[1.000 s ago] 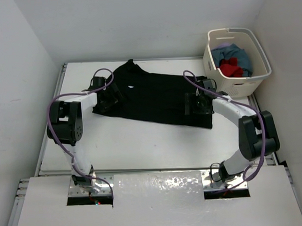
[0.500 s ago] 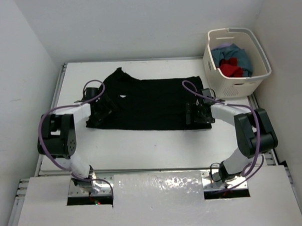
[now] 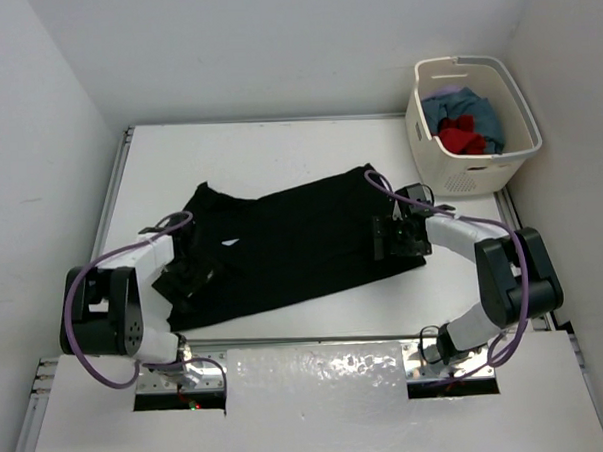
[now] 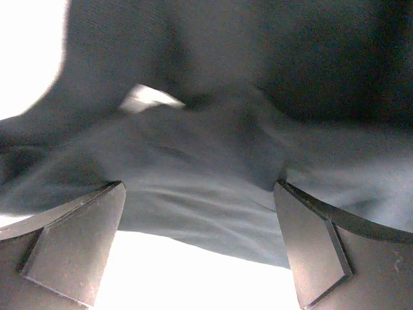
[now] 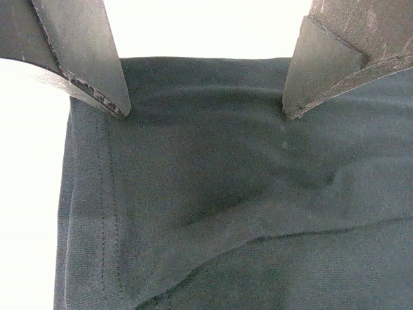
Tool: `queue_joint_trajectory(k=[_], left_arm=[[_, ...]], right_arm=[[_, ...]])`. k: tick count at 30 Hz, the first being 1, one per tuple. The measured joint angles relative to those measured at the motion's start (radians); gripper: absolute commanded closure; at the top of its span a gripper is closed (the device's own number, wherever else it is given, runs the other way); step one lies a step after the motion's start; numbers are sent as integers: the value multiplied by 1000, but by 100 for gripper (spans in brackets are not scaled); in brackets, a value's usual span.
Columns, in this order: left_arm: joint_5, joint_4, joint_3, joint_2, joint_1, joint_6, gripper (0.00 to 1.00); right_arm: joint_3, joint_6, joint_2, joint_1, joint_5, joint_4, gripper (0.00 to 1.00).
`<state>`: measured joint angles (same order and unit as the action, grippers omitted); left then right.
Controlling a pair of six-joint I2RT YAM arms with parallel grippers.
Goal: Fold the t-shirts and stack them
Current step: Fold the flattened tshirt in 1/3 of the way
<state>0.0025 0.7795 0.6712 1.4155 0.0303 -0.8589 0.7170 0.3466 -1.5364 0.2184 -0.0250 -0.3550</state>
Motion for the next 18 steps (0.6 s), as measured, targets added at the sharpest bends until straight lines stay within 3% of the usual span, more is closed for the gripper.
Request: queue_joint_trajectory(k=[3, 6, 12, 18], left_arm=[[-77, 153, 57, 17, -8, -14, 0], [-142, 208, 217, 26, -13, -13, 0], [-223, 124, 570, 75, -13, 45, 0], [-234, 16, 845, 349, -14, 134, 0]], right_arm=[[35, -14, -9, 0, -8, -73, 1], [111, -27, -23, -1, -11, -150, 1], [326, -29, -24, -1, 1, -140, 1], [525, -10, -112, -1, 50, -87, 1]])
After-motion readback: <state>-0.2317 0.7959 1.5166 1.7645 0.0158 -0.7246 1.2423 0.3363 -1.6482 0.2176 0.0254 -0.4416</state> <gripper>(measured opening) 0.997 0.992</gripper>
